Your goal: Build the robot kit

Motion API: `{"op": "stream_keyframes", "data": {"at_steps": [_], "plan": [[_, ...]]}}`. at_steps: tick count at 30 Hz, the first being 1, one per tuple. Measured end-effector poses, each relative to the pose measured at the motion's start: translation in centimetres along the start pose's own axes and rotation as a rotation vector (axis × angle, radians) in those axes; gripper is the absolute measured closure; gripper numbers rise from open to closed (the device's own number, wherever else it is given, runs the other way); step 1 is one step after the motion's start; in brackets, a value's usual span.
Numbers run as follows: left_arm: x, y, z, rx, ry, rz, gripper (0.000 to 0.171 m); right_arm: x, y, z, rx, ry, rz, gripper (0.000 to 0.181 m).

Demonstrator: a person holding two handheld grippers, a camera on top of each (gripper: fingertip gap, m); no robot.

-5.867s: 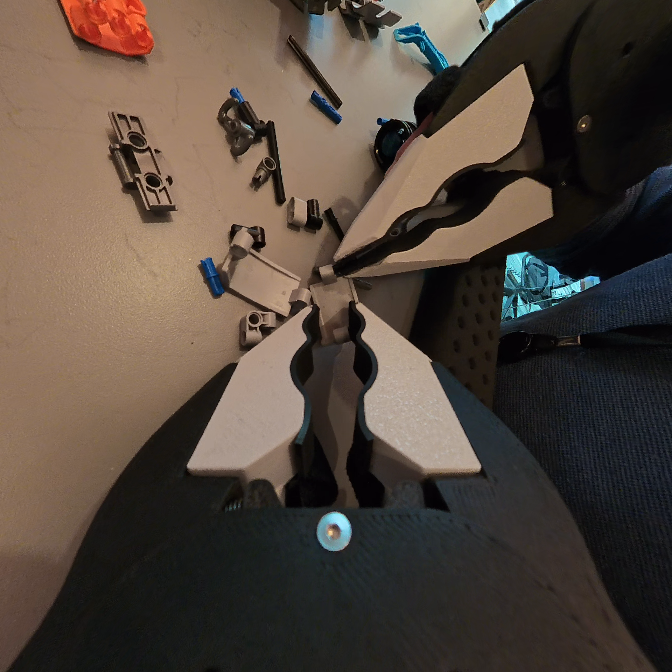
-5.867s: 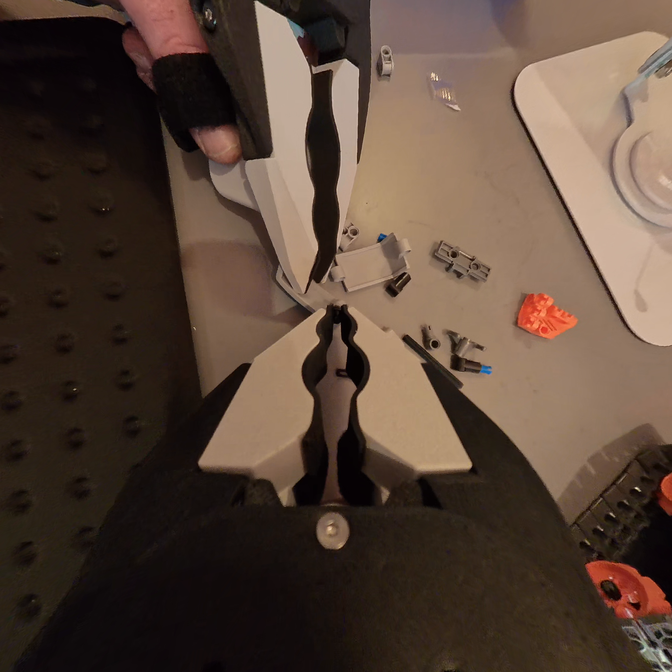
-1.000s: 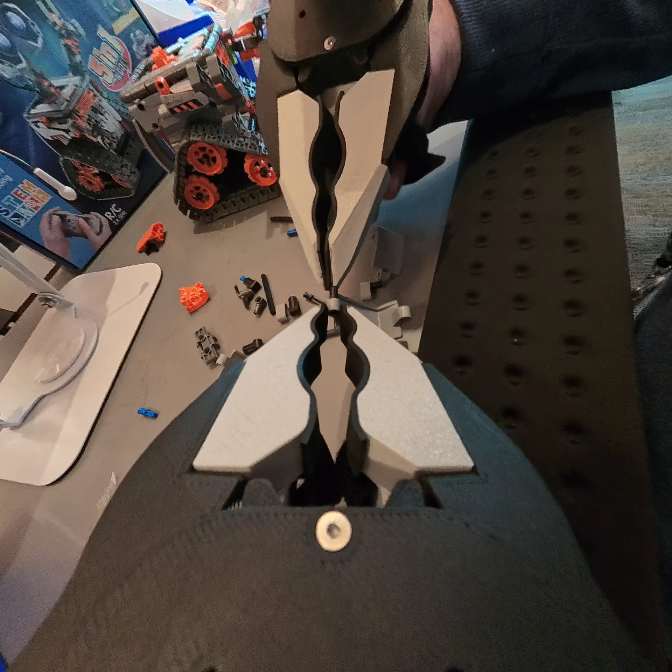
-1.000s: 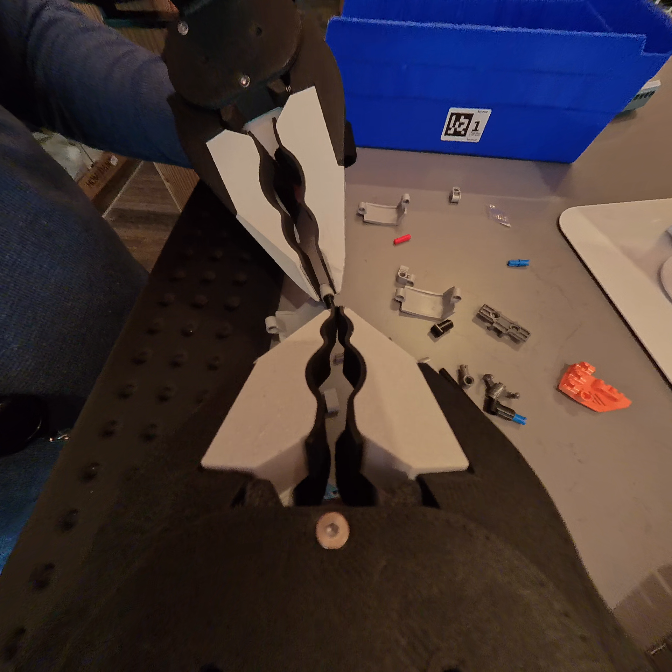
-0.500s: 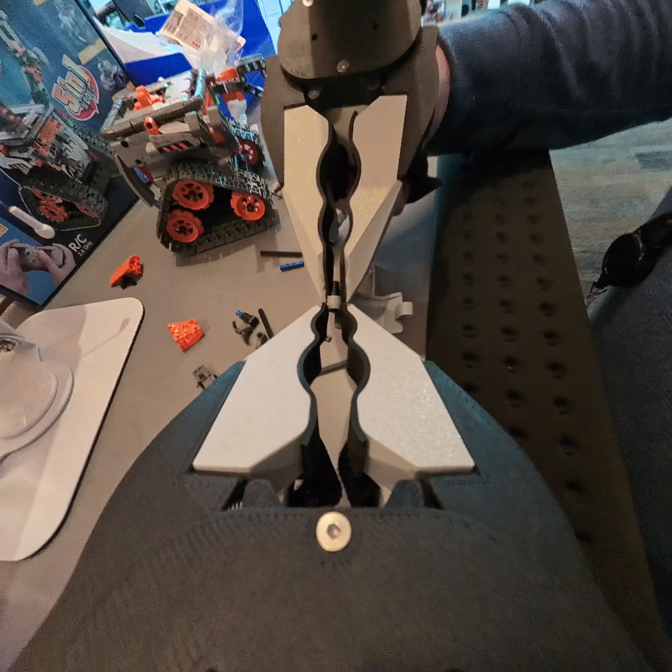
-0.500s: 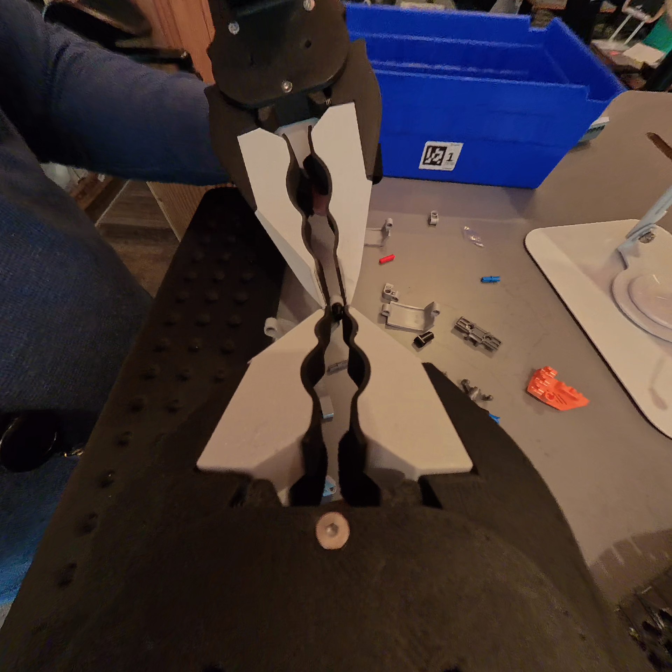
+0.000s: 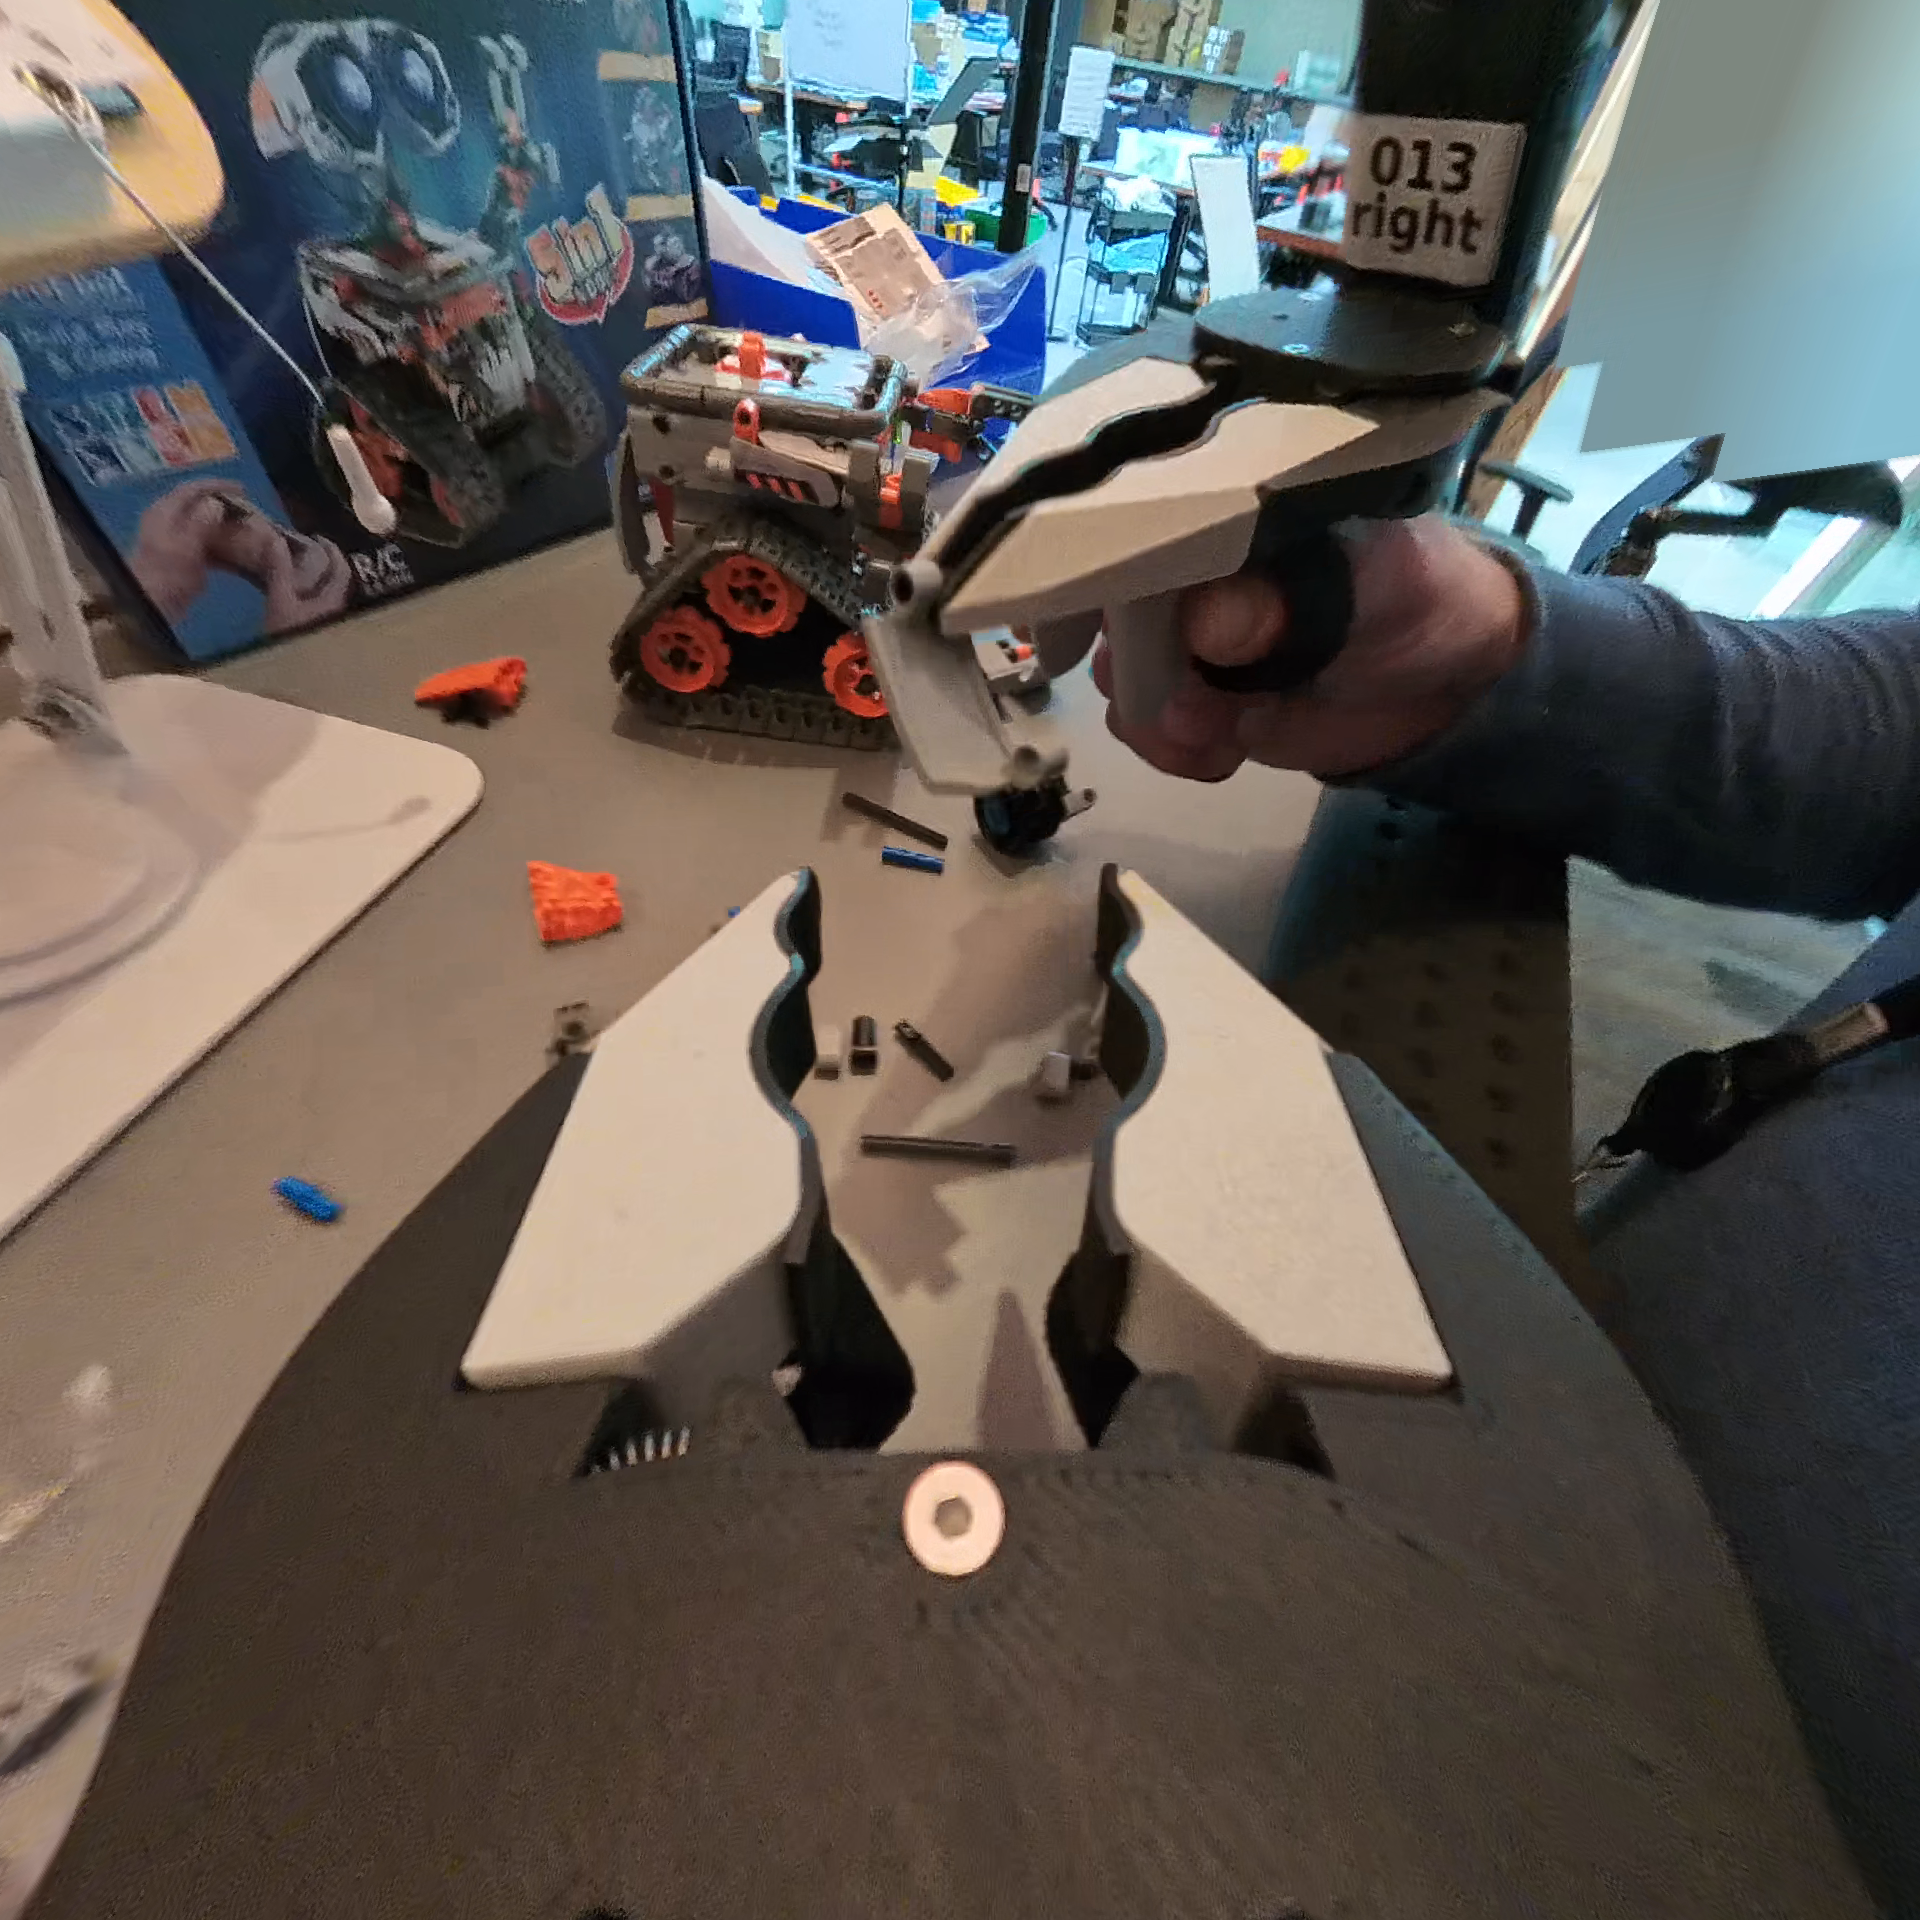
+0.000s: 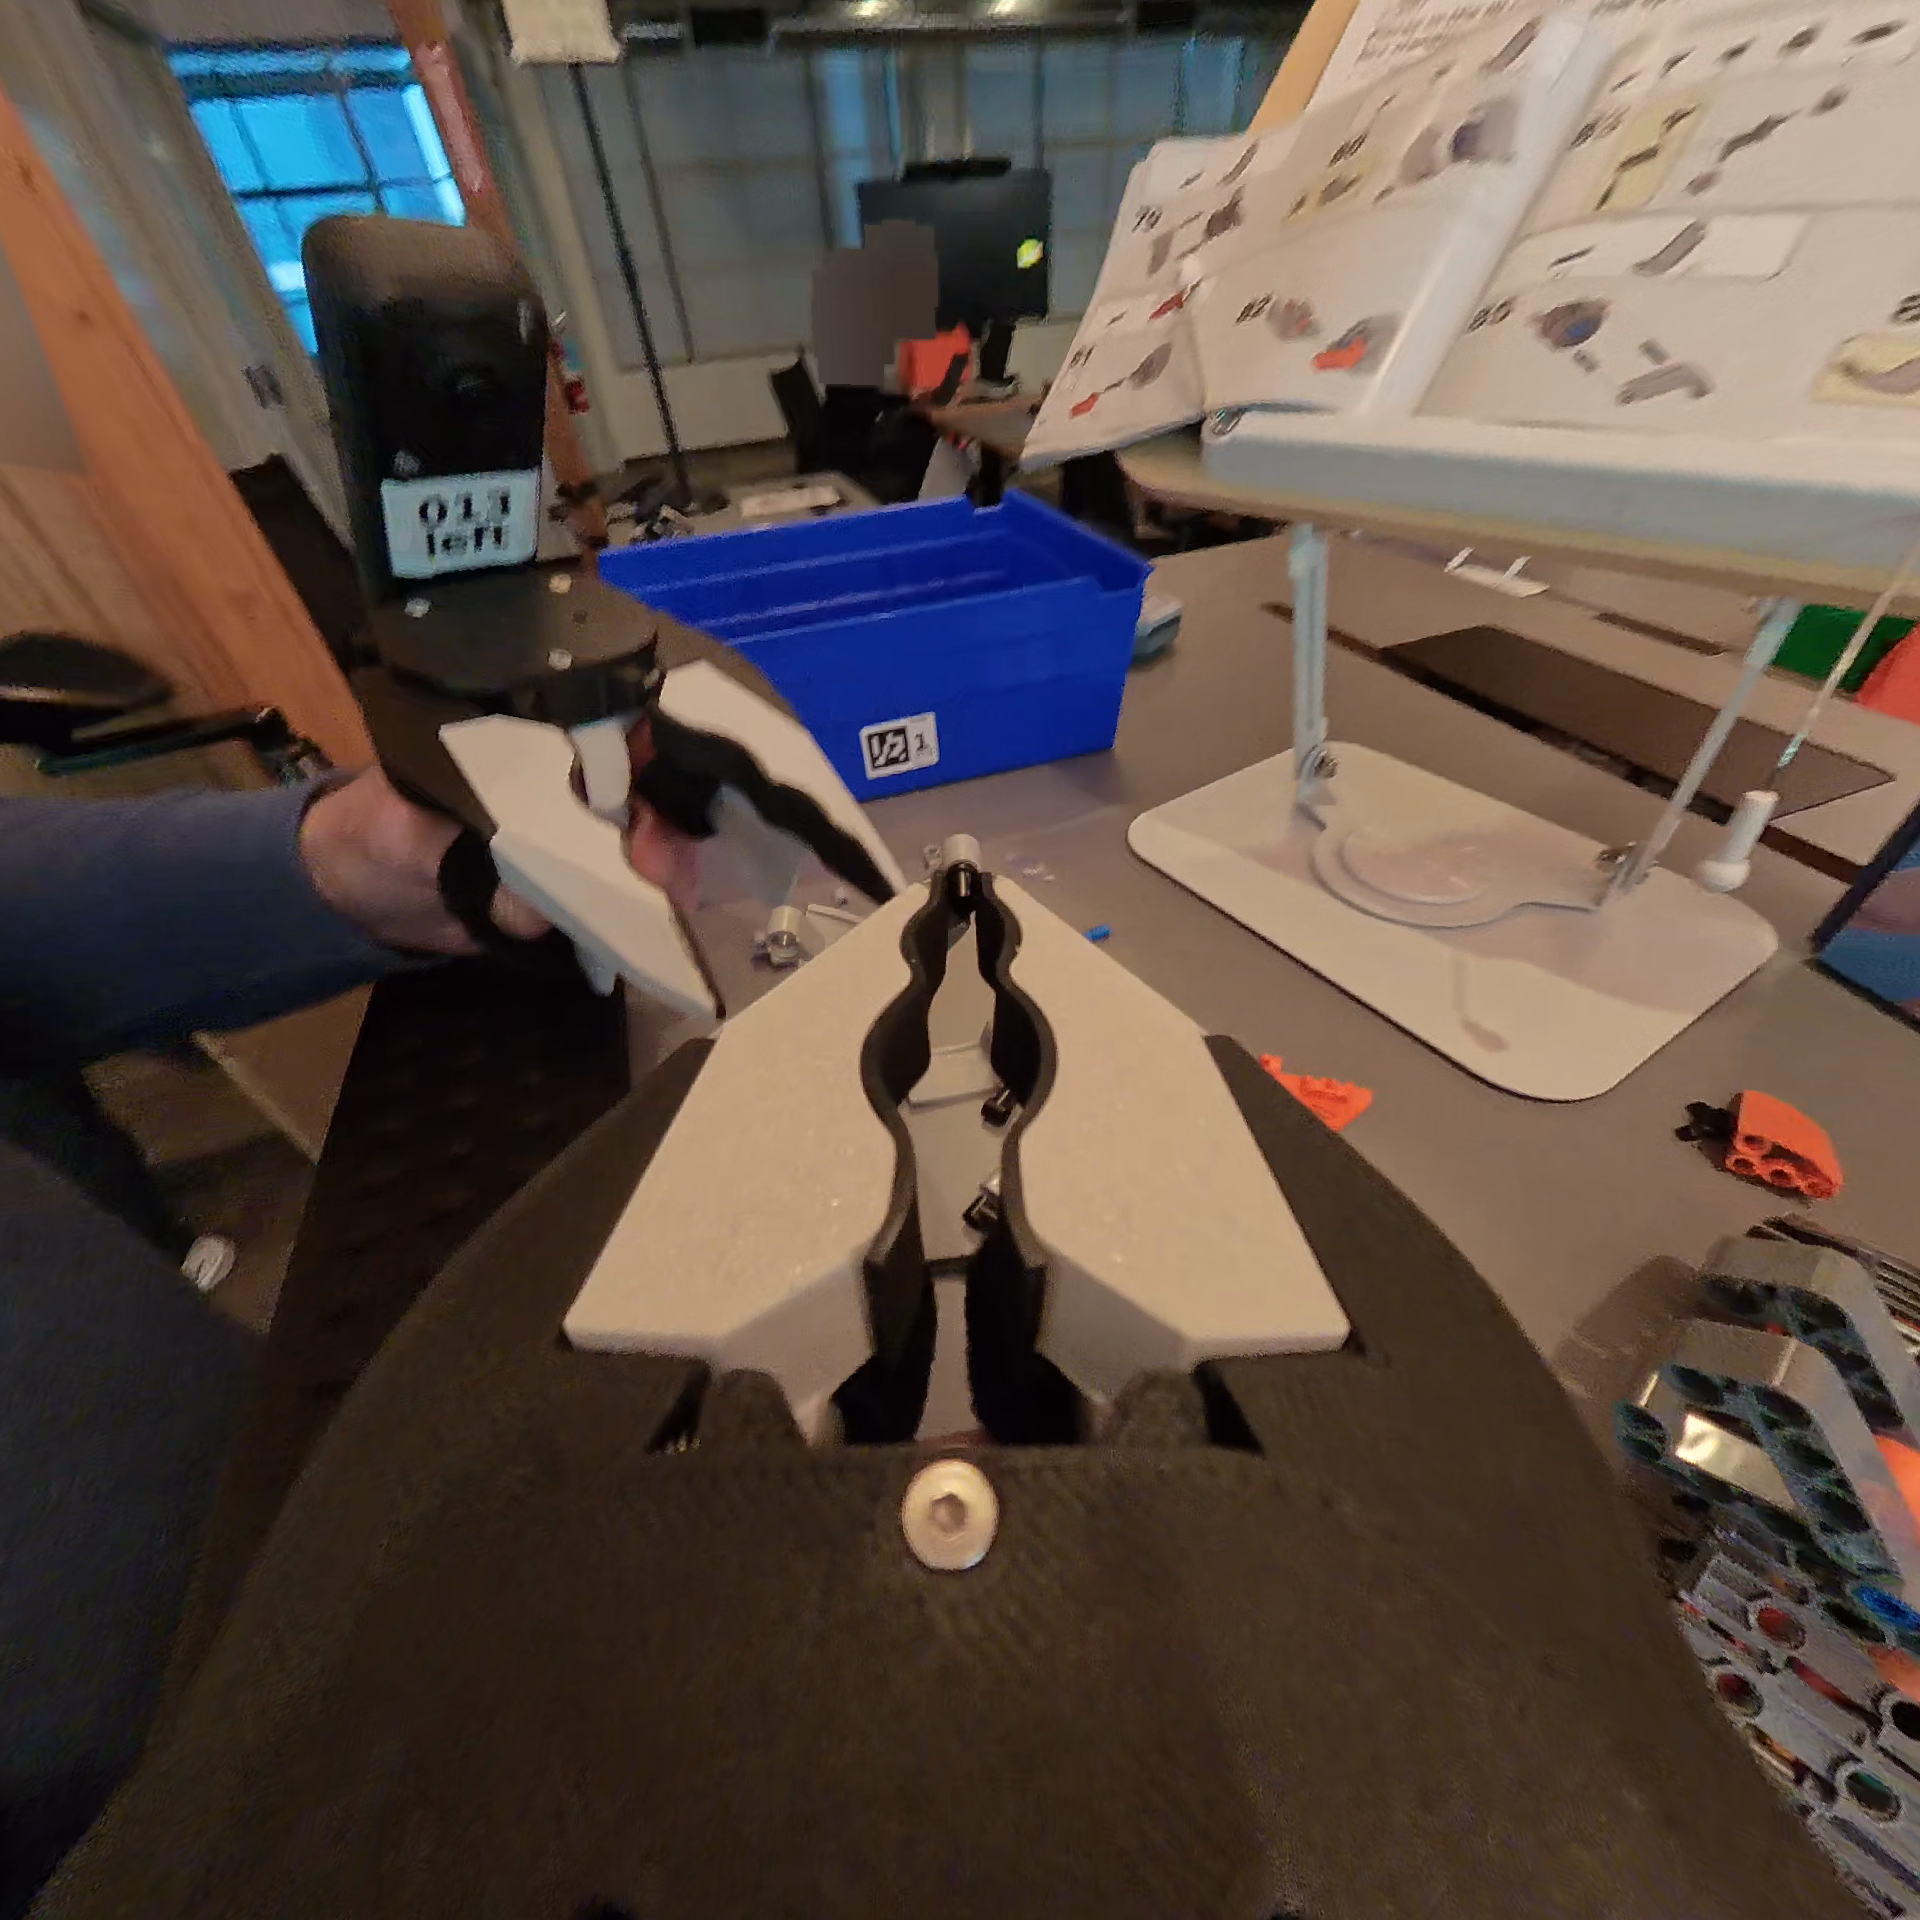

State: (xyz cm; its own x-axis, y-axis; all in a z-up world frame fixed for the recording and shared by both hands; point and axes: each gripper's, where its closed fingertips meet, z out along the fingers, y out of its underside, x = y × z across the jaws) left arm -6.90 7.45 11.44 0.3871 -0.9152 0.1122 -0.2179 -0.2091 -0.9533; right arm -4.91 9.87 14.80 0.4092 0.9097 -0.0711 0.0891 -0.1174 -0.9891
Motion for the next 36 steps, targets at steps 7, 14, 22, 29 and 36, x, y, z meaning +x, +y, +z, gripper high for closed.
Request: {"op": "stream_keyframes", "data": {"at_steps": [7,14,22,29,36], "plan": [[0.6,-1.2,1.6,0.095,-0.02,-0.164,0.132,-0.1,-1.4,-0.1,0.093,0.102,-0.043,0.179],[0.9,-3.2,1.3,0.258,0.065,-0.305,0.17,0.0,-1.9,-1.1,0.124,0.194,-0.145,0.179],[1.6,-4.4,1.0,0.392,0.255,-0.539,0.129,0.4,-2.7,-2.3,0.124,0.333,-0.318,0.179],[1.5,-4.9,1.9,0.393,0.225,-0.54,0.16,-0.7,-3.1,-2.2,0.139,0.342,-0.393,0.179],[0.5,-3.9,1.1,0.224,0.174,-0.425,0.167,-2.5,-1.4,-2.3,-0.01,0.183,-0.453,0.162]]}}
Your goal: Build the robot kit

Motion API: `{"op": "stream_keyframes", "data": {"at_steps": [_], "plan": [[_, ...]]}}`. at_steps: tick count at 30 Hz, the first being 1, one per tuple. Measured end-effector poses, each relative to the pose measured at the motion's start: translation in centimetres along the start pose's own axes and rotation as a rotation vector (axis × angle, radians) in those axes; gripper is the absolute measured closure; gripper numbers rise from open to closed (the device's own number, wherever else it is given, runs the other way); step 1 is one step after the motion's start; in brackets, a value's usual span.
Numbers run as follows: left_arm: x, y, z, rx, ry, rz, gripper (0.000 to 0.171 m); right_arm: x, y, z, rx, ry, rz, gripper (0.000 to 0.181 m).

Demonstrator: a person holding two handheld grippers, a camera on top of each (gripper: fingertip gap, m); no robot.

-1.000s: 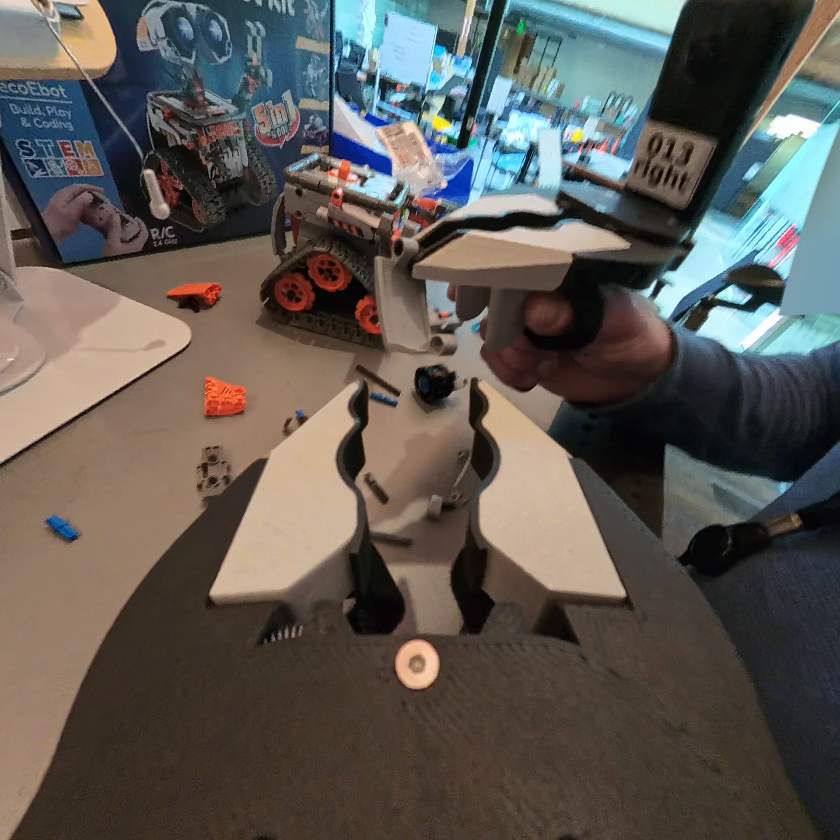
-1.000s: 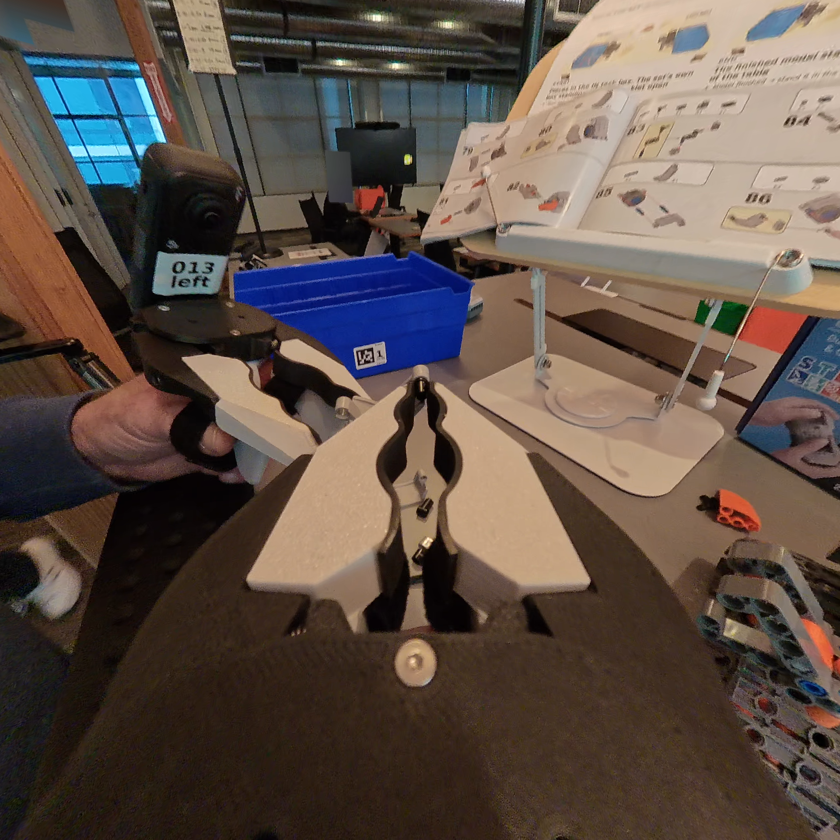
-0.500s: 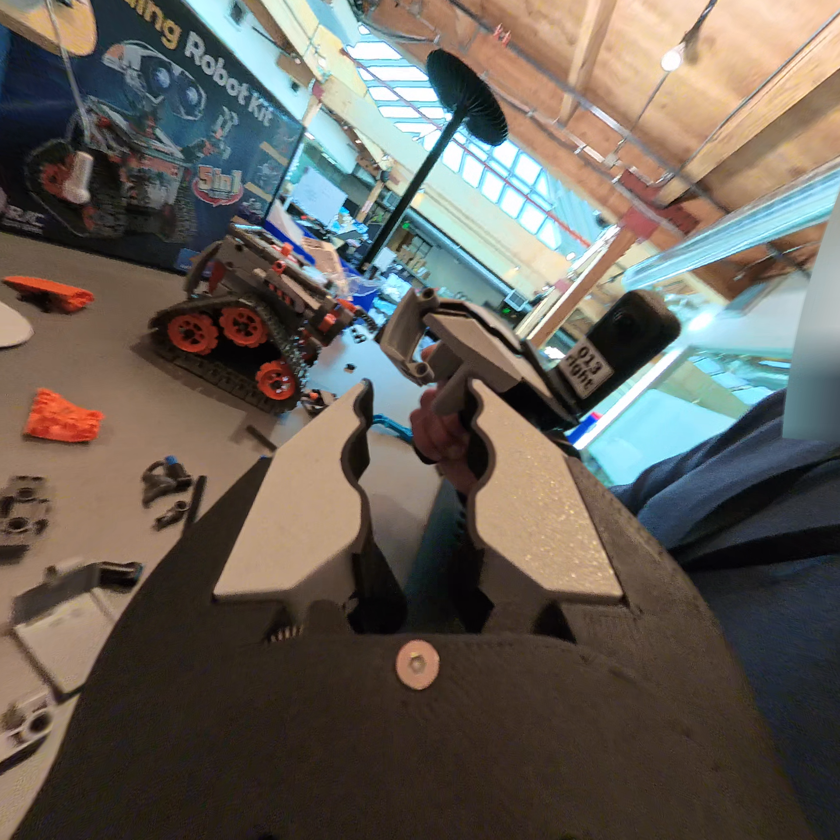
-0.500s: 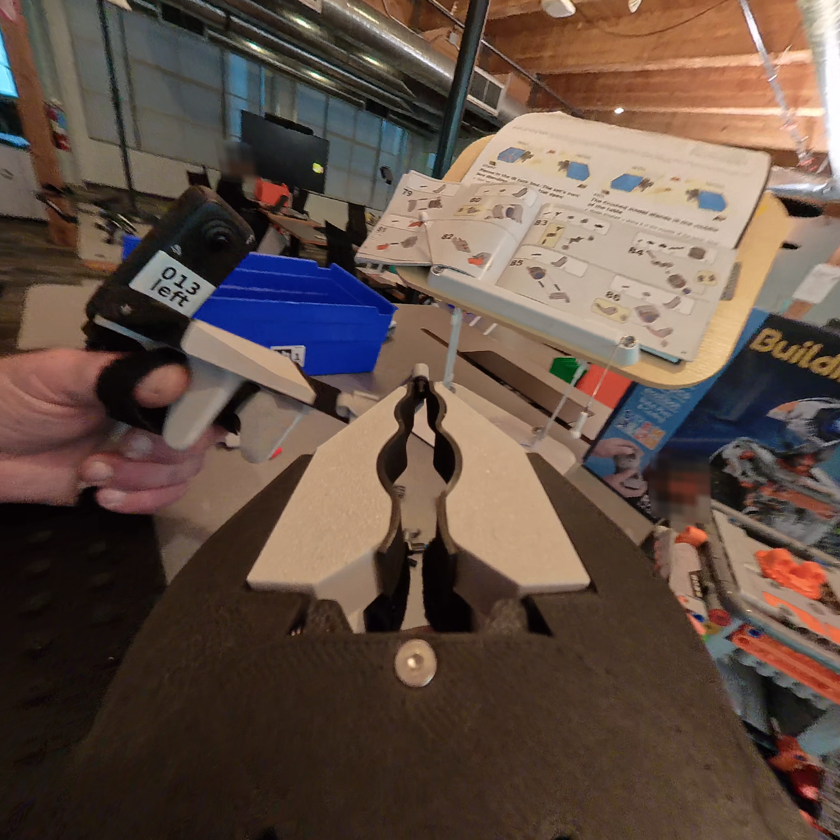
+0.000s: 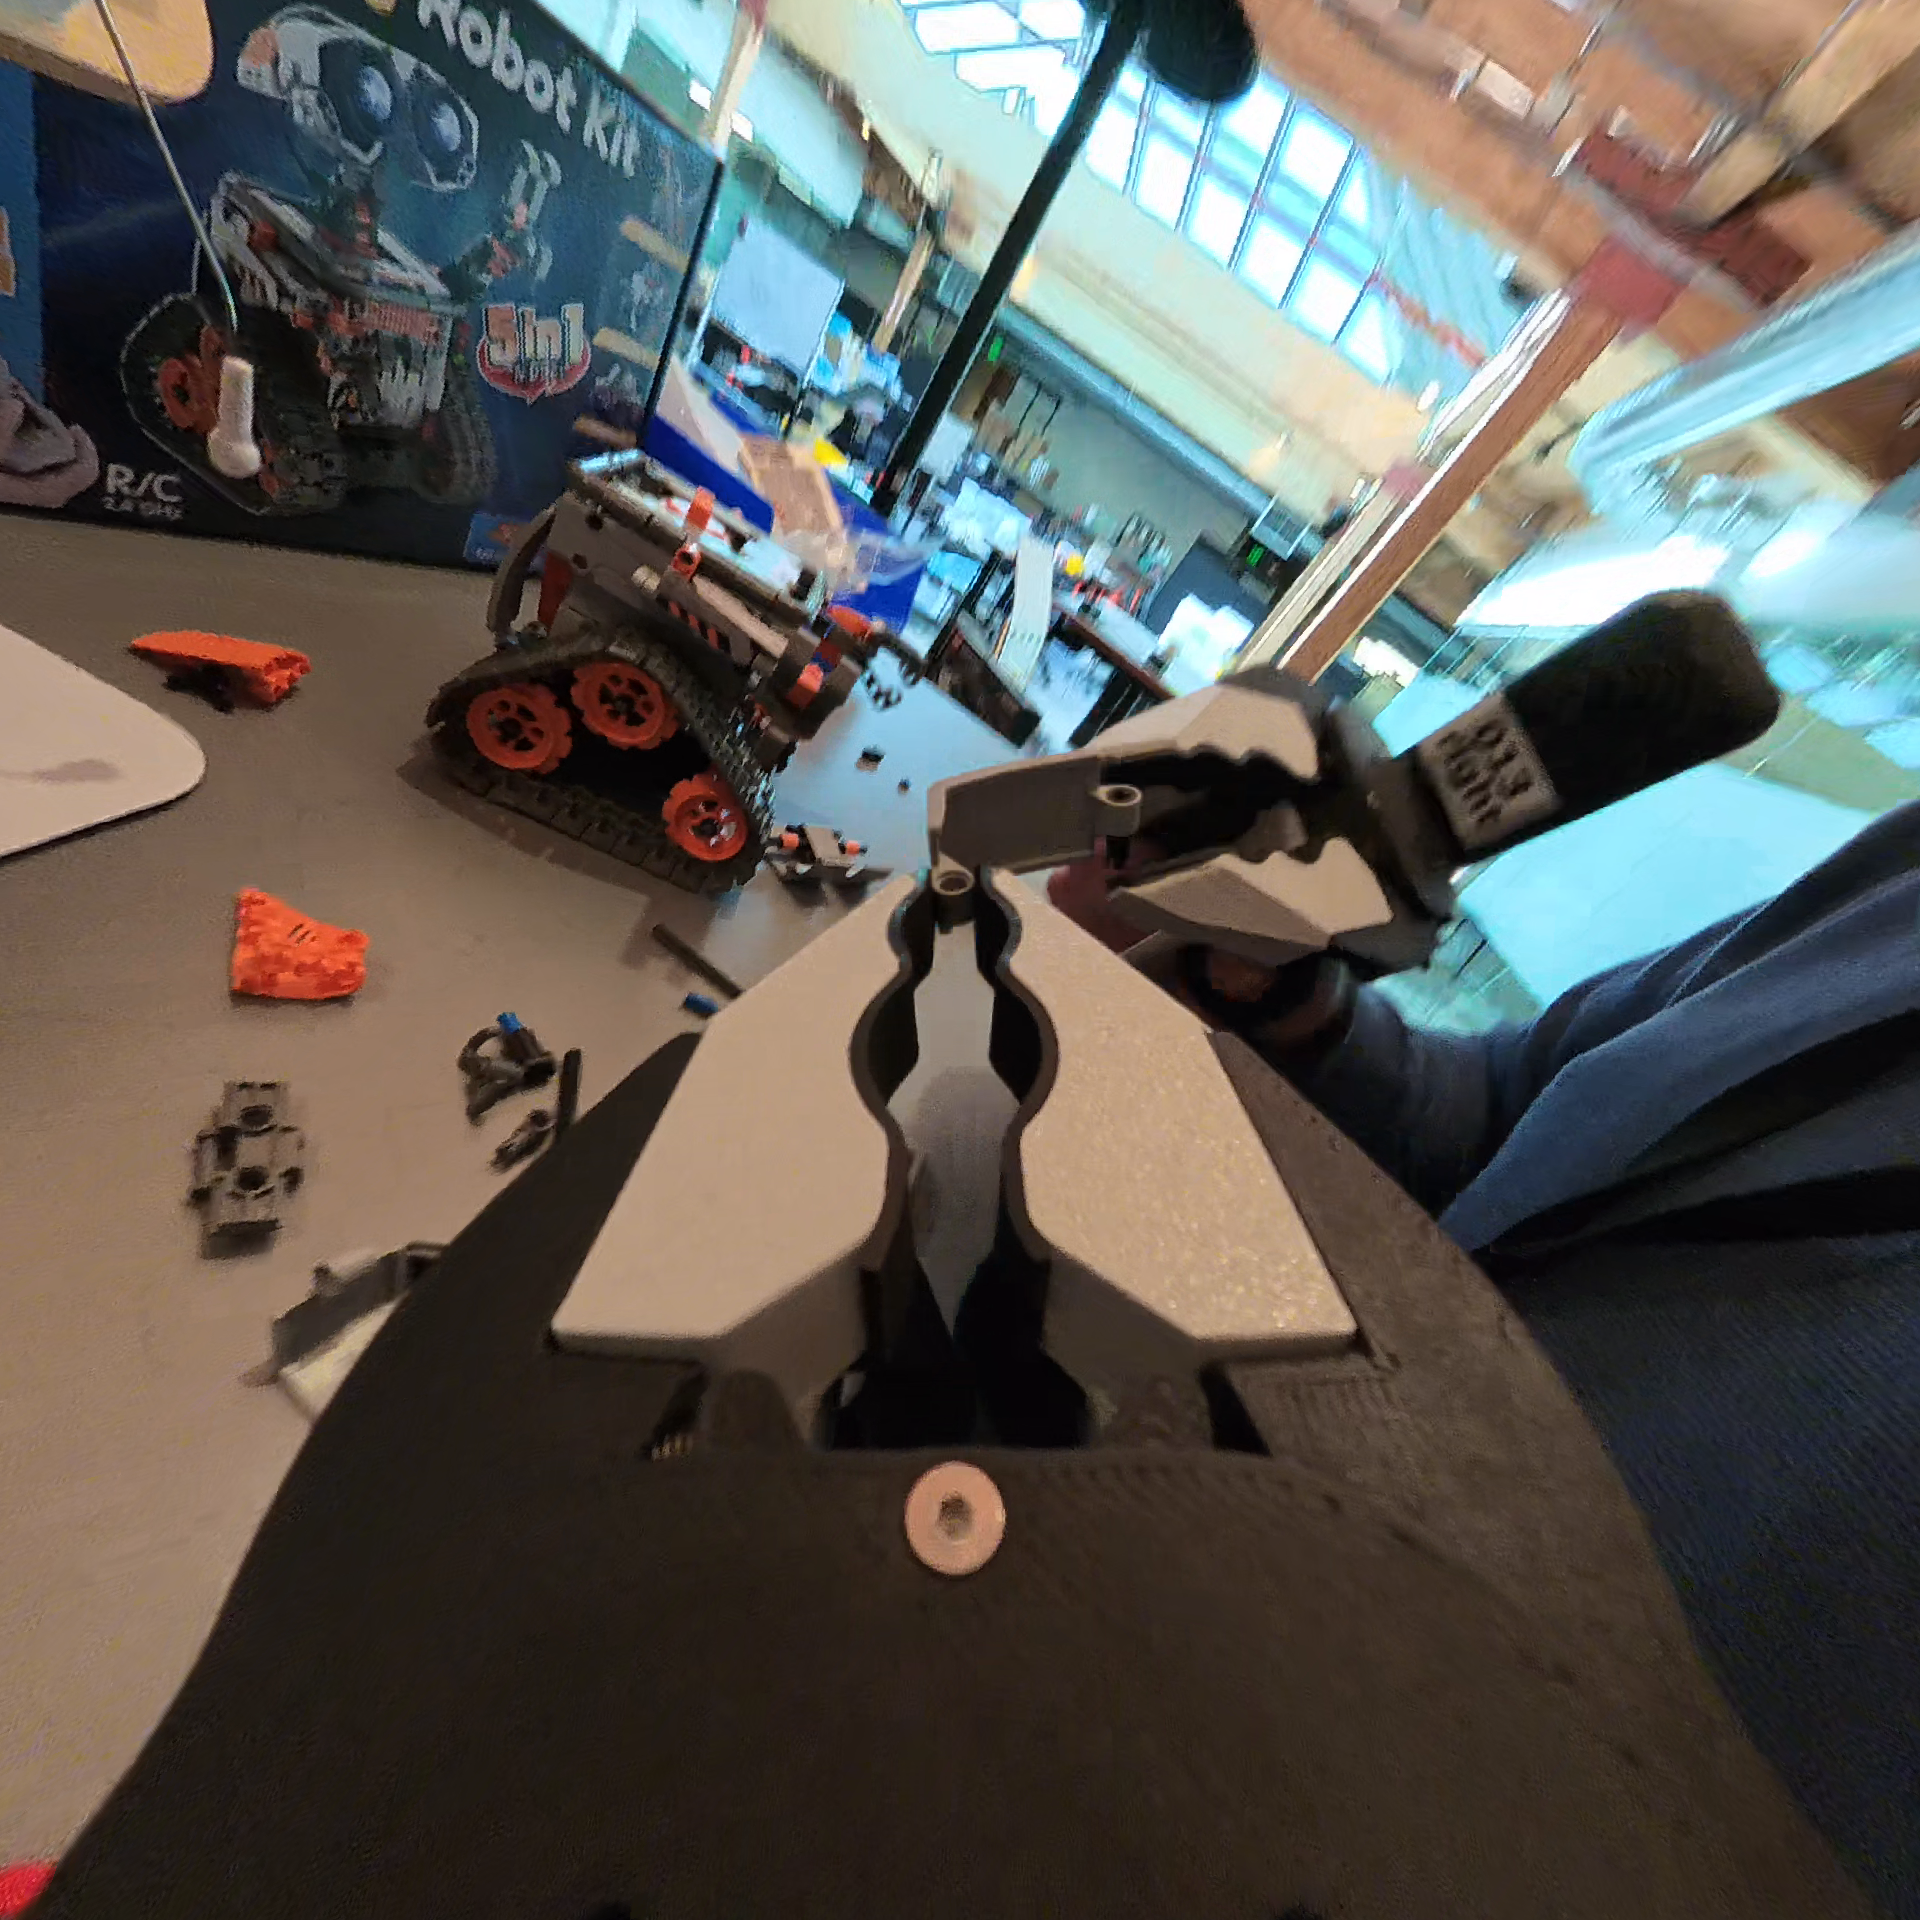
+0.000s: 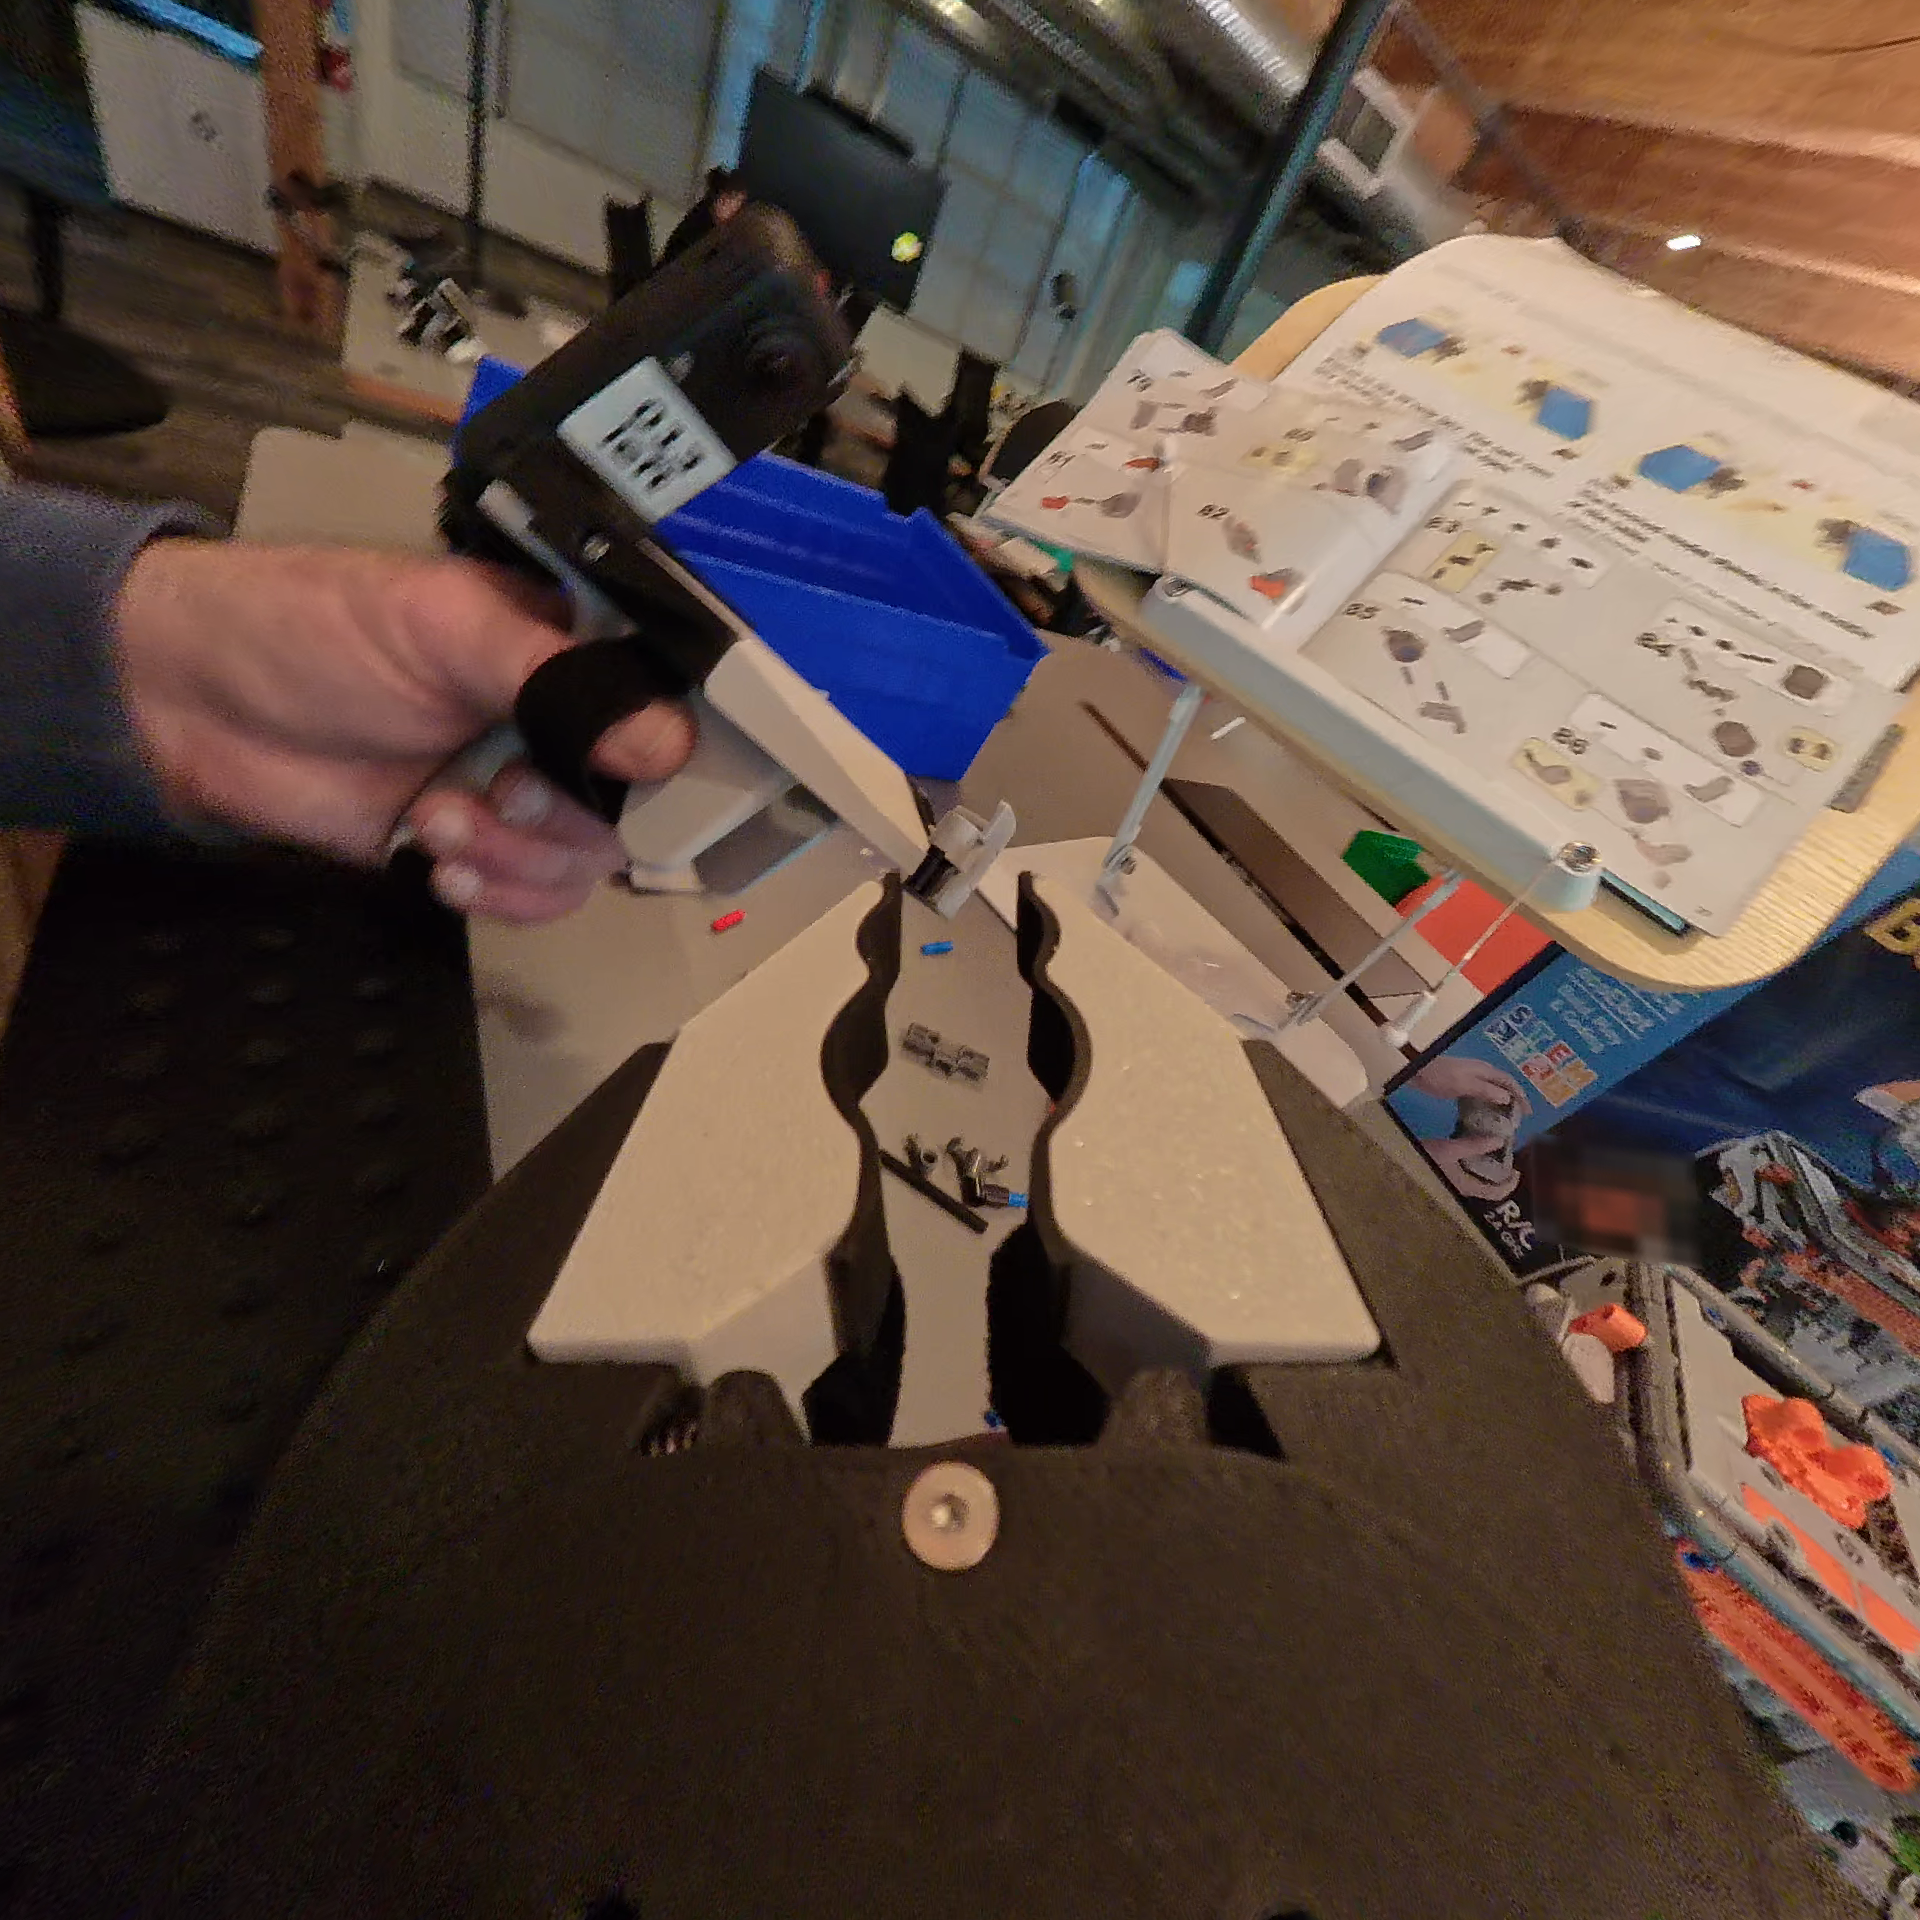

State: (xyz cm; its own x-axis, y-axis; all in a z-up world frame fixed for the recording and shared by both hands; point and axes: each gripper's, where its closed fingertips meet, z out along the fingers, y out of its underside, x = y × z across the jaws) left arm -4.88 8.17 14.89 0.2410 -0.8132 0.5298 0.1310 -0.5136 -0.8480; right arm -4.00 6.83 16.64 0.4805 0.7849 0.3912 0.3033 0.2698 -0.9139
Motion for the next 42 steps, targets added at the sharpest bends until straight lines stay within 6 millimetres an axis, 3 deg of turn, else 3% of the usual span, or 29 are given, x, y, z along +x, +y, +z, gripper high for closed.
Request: {"op": "stream_keyframes", "data": {"at_steps": [2,6,12,18,20,23,30,32,39,42], "plan": [[-0.5,0.7,-0.5,-0.135,-0.035,0.067,0.167,0.1,0.2,-0.6,-0.033,-0.064,0.007,0.153],[-1.6,2.6,-1.7,-0.421,-0.09,0.132,0.167,1.0,0.9,-1.7,-0.063,-0.103,0.003,0.154],[-4.5,8.8,-4.2,-0.93,-0.198,0.19,0.167,1.5,3.8,-2.3,-0.117,-0.125,0.069,0.159],[-6.7,11.3,-4.6,-1.182,-0.273,0.31,0.167,0.7,7.2,-2.0,-0.204,-0.184,0.118,0.158],[-6.6,12.2,-4.6,-1.261,-0.26,0.331,0.167,0.4,7.7,-2.0,-0.225,-0.206,0.121,0.158],[-6.9,12.4,-4.4,-1.3,-0.282,0.363,0.166,-0.2,8.9,-2.1,-0.283,-0.247,0.124,0.157],[-6.1,11.4,-4.1,-1.192,-0.284,0.322,0.147,-2.1,11.2,-3.7,-0.432,-0.382,0.138,0.156],[-6.2,11.1,-4.2,-1.146,-0.305,0.315,0.145,-1.8,11.8,-4.1,-0.463,-0.369,0.112,0.156],[-6.6,11.1,-4.1,-1.029,-0.33,0.352,0.144,-2.4,10.5,-4.0,-0.441,-0.41,0.14,0.157],[-6.4,11.1,-3.6,-0.972,-0.31,0.364,0.143,-3.7,10.1,-3.4,-0.443,-0.45,0.143,0.155]]}}
